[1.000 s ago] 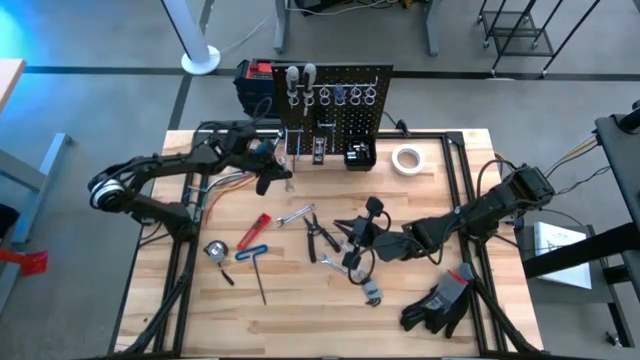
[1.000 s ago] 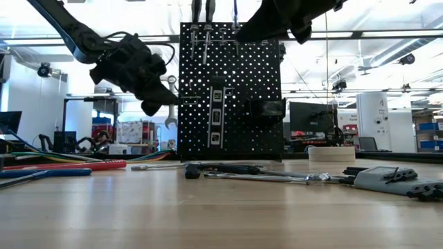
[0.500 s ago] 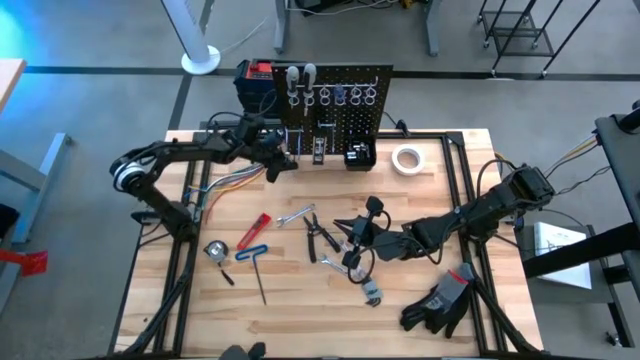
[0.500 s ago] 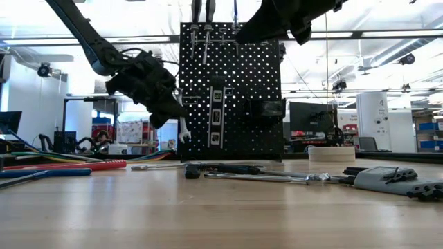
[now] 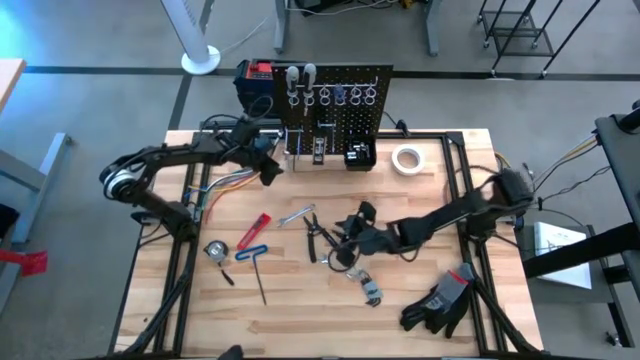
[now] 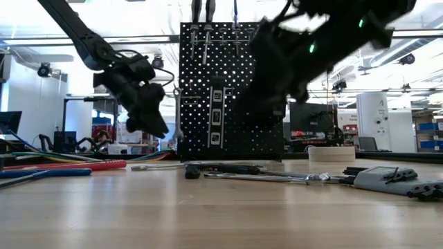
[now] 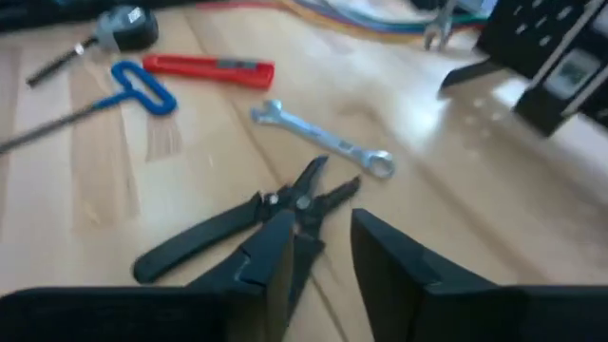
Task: Hang tools onto peg board
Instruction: Hang the wrench on the peg board
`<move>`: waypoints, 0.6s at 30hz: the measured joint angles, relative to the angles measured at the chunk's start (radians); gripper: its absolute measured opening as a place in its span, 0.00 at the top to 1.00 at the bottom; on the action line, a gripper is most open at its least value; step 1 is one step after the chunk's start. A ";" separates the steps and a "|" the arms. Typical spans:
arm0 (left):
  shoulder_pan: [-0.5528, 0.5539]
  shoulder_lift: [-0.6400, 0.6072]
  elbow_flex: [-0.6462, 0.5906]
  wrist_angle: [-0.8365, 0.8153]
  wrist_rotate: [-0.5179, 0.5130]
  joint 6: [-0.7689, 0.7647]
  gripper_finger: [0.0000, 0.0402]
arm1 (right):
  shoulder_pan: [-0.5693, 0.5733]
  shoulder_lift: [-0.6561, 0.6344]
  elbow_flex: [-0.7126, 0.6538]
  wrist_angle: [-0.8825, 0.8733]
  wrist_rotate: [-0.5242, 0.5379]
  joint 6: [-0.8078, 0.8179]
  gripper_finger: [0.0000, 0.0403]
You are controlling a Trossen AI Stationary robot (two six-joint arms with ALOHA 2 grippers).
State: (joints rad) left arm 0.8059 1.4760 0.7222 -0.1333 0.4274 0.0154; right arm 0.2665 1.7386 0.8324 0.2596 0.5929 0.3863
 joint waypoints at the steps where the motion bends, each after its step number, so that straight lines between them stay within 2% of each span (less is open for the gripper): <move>1: 0.000 -0.017 -0.016 -0.002 -0.002 -0.013 0.61 | -0.005 0.035 0.005 0.025 -0.004 -0.002 0.72; 7: -0.017 -0.171 -0.134 -0.007 -0.029 -0.119 0.62 | -0.043 0.213 0.062 0.055 -0.217 0.061 0.63; 10: -0.056 -0.273 -0.219 0.008 -0.114 -0.165 0.62 | -0.038 0.234 0.069 0.064 -0.241 0.107 0.61; 13: -0.130 -0.357 -0.315 0.116 -0.211 -0.239 0.62 | -0.023 0.216 0.066 0.036 -0.221 0.111 0.62; 18: -0.288 -0.442 -0.438 0.384 -0.222 -0.358 0.62 | -0.007 0.074 0.065 -0.173 -0.205 0.135 0.64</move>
State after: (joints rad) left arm 0.5175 1.0342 0.2839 0.2505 0.2059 -0.3422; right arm 0.2593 1.8123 0.8979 0.0871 0.3874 0.5209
